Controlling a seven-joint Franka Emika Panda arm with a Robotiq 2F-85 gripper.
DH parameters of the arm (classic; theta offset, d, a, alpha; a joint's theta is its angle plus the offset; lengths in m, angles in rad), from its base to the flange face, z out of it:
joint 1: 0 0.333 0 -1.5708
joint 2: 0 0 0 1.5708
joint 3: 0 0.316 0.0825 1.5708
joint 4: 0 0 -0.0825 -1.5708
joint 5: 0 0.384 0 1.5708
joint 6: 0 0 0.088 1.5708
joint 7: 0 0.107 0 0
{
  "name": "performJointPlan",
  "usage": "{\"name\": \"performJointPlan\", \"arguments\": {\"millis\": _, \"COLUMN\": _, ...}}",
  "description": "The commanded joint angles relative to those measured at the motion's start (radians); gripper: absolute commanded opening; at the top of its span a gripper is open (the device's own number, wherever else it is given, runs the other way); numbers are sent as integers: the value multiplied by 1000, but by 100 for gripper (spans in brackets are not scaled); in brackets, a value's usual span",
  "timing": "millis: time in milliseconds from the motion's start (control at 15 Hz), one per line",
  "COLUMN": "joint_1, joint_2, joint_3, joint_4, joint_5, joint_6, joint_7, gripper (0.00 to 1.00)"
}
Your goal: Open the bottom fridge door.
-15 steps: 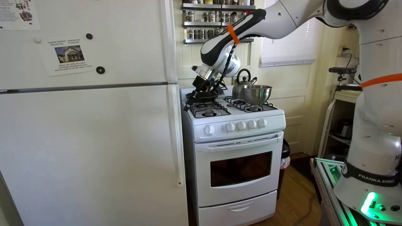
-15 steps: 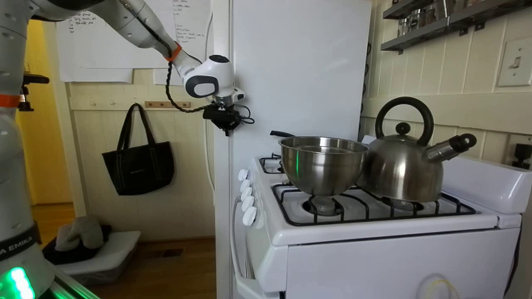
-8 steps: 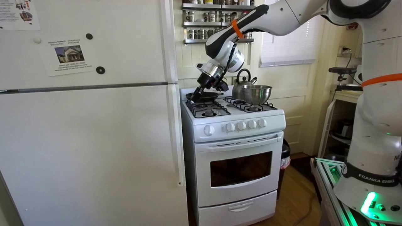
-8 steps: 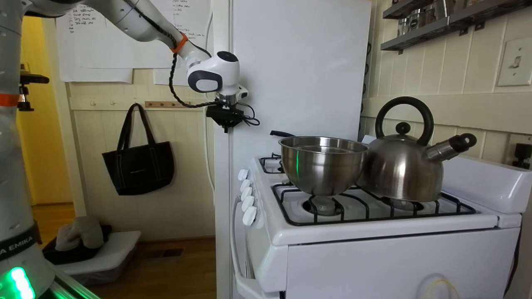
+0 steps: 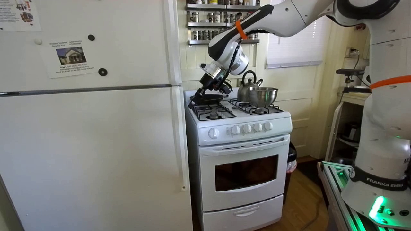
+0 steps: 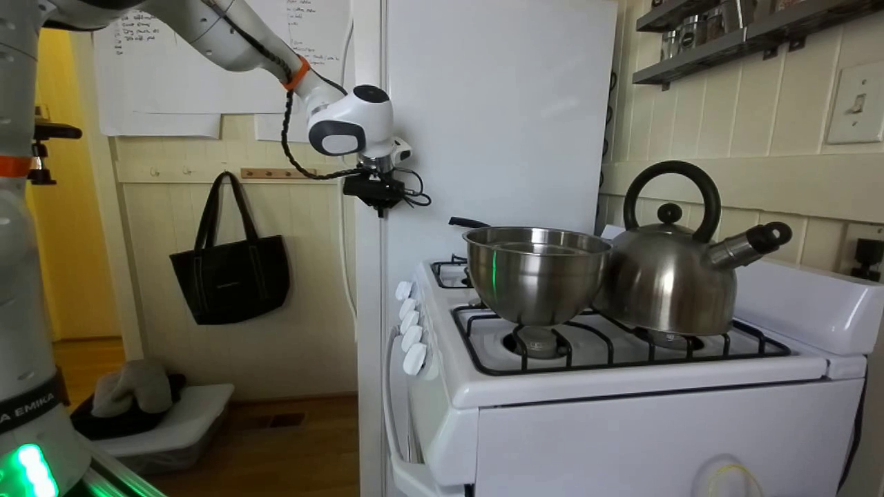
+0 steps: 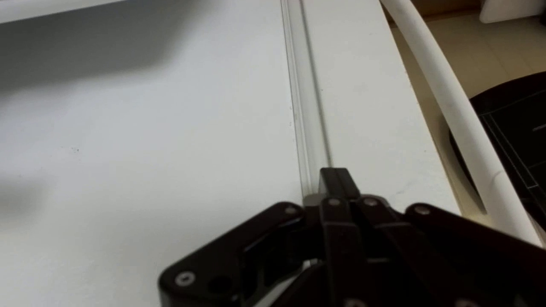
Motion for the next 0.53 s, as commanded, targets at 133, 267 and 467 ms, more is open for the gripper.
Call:
{"name": "performJointPlan", "arguments": {"millis": 133, "joint_1": 28, "joint_2": 11, "joint_3": 1, "joint_4": 6, "joint_5": 105, "joint_6": 57, "joint_7": -53, "gripper": 0}}
{"name": "performJointPlan", "arguments": {"millis": 267, "joint_1": 26, "joint_2": 20, "joint_3": 17, "joint_4": 8, "joint_5": 109, "joint_6": 100, "joint_7": -72, "gripper": 0}}
{"name": "performJointPlan", "arguments": {"millis": 467, "joint_1": 26, "joint_2": 32, "joint_3": 33, "joint_4": 19, "joint_5": 128, "joint_6": 117, "joint_7": -96, "gripper": 0}}
